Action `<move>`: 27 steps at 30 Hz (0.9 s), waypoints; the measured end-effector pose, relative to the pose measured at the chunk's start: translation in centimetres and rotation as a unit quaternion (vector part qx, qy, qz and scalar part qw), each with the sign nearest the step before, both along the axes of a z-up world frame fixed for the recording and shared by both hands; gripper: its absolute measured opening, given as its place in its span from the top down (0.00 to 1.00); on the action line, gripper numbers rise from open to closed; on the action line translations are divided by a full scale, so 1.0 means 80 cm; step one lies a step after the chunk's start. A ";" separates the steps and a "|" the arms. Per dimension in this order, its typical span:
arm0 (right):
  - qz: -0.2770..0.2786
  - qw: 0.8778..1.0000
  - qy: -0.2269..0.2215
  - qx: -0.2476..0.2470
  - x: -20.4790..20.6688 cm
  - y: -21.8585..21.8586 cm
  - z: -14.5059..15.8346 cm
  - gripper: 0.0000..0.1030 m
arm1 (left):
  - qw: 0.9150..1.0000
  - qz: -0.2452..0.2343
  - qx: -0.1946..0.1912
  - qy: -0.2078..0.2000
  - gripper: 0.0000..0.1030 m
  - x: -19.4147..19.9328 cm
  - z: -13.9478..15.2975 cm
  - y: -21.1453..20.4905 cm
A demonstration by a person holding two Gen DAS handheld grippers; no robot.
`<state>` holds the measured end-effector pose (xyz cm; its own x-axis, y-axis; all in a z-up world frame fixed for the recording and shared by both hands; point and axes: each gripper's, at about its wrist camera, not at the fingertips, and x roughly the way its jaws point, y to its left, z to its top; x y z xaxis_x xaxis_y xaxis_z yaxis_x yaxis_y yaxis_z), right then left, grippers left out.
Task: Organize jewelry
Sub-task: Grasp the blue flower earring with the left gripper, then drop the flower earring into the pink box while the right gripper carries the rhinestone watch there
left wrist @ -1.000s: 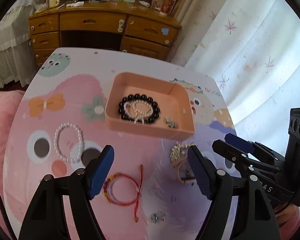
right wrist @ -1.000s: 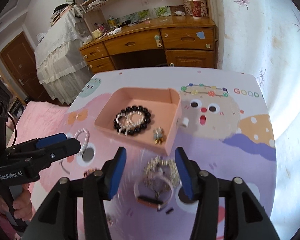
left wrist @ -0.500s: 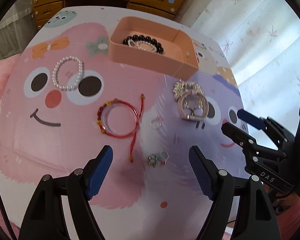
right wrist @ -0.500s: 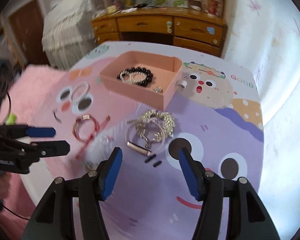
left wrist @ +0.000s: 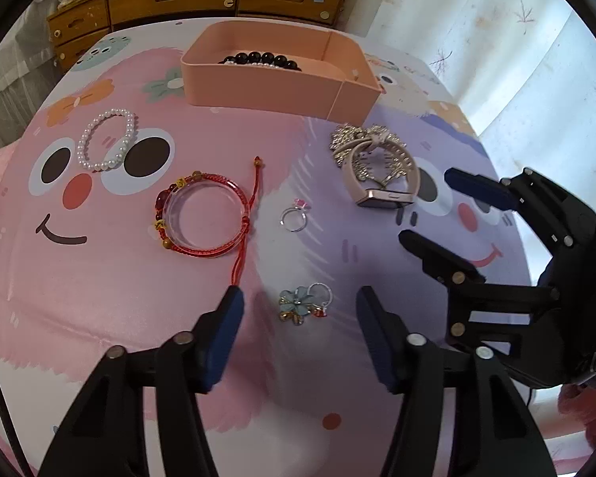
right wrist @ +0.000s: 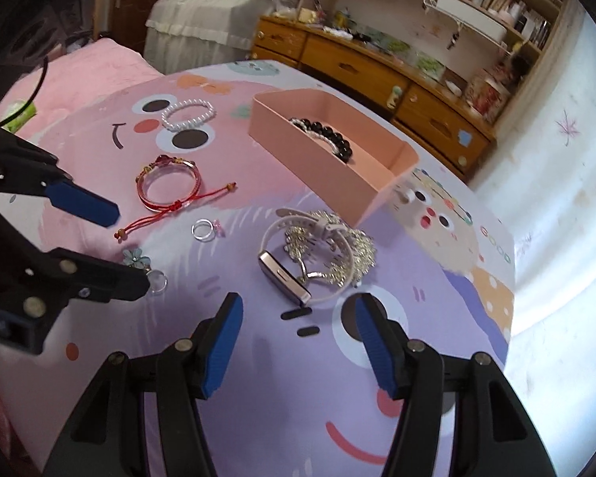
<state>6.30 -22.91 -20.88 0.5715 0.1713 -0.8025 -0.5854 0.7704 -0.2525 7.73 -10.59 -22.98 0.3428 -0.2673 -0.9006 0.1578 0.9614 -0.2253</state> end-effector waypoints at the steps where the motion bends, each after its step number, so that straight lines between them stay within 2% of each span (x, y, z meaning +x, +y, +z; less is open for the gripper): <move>1: 0.006 1.000 -0.004 -0.001 0.001 0.001 -0.002 0.43 | 1.000 0.002 0.004 0.003 0.56 0.001 -0.003 0.000; 6: 0.037 0.999 -0.014 -0.002 0.008 0.007 -0.005 0.43 | 1.000 0.018 0.003 0.013 0.69 0.001 -0.012 0.004; 8: 0.045 0.999 -0.009 -0.001 0.012 0.009 -0.008 0.44 | 1.000 0.026 0.001 0.012 0.70 0.000 -0.012 0.005; 10: 0.050 0.999 -0.001 0.000 0.016 0.012 -0.011 0.53 | 0.999 0.030 0.002 0.013 0.74 0.000 -0.014 0.006; 11: 0.051 0.999 0.005 -0.002 0.018 0.013 -0.014 0.56 | 0.999 0.032 0.006 0.009 0.80 -0.001 -0.014 0.005; 12: 0.052 0.999 0.009 -0.005 0.019 0.014 -0.016 0.62 | 0.999 0.031 0.009 0.009 0.82 -0.001 -0.014 0.005; 15: 0.051 0.998 0.014 -0.016 0.020 0.015 -0.021 0.72 | 0.999 0.033 0.005 0.007 0.82 -0.003 -0.015 0.007; 19: 0.045 0.999 0.029 0.001 0.025 0.012 -0.017 0.92 | 0.999 0.037 0.003 0.004 0.82 -0.004 -0.011 0.010; 27: 0.026 0.999 0.035 0.021 0.029 0.012 -0.001 0.92 | 0.999 0.030 -0.004 -0.019 0.82 0.004 0.021 0.018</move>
<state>8.59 -21.92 -20.98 0.5042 0.2340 -0.8313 -0.6397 0.7479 -0.1775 8.03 -9.13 -21.34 0.3919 -0.2521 -0.8848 0.1075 0.9677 -0.2281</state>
